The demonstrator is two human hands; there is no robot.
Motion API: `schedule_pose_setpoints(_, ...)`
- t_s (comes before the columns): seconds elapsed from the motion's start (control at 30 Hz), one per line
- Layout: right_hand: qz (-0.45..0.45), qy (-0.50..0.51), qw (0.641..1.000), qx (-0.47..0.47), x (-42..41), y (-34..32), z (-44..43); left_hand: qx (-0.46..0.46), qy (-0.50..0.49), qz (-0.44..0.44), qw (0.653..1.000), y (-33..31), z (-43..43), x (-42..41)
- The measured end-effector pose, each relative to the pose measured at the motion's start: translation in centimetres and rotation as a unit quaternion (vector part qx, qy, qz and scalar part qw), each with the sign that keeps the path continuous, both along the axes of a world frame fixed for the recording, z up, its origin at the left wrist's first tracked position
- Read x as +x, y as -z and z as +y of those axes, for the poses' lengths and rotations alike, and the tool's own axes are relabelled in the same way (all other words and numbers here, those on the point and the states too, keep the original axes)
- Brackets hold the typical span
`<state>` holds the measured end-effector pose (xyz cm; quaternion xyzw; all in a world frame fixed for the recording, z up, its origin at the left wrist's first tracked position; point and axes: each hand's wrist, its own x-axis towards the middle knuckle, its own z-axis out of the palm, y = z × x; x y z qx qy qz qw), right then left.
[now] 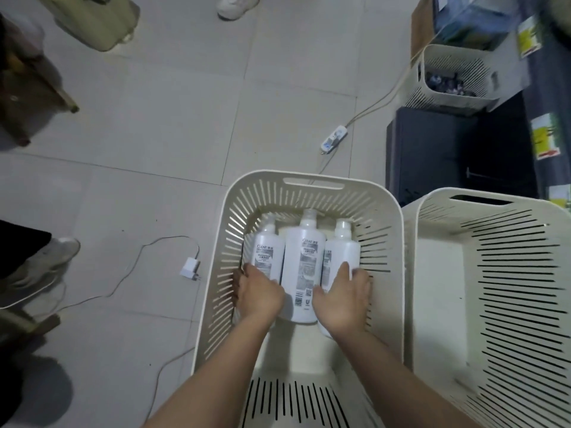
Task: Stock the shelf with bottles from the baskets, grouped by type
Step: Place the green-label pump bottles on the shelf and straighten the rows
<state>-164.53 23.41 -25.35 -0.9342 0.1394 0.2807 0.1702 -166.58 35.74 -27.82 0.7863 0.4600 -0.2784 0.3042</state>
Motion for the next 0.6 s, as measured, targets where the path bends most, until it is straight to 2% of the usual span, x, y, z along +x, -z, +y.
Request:
schedule_pose_setpoints(0.1,-0.020,-0.112,0.991,0.069,0.7,0.5,1.4,-0.028,-0.022,-0.018,0.999,-0.1,-0.1,-0.1)
schedule_pose_setpoints(0.17,0.006,-0.149,0.979,0.142,1.7,0.7,3.0,-0.026,-0.012,-0.021,0.999,0.1,0.0,-0.6)
schedule_pose_setpoints(0.27,0.046,-0.182,0.963,0.193,3.5,1.8,5.8,-0.024,-0.014,-0.052,0.998,0.4,0.4,-1.6)
schedule_pose_setpoints(0.33,0.085,-0.122,0.965,0.216,5.0,2.9,7.7,-0.028,-0.021,-0.071,0.997,0.5,0.4,-2.0)
schedule_pose_setpoints(0.4,0.137,-0.013,0.957,0.254,6.3,3.7,9.3,-0.021,-0.021,-0.086,0.996,0.5,0.3,-2.2)
schedule_pose_setpoints(0.5,0.184,0.143,0.911,0.340,8.1,4.2,11.3,-0.010,-0.027,-0.102,0.994,0.5,0.3,-2.4)
schedule_pose_setpoints(0.53,0.188,0.171,0.901,0.351,8.6,4.4,11.8,-0.008,-0.027,-0.106,0.994,0.5,0.3,-2.4)
schedule_pose_setpoints(0.6,0.194,0.170,0.907,0.334,9.1,5.0,12.4,-0.005,-0.033,-0.120,0.992,0.1,0.2,-2.6)
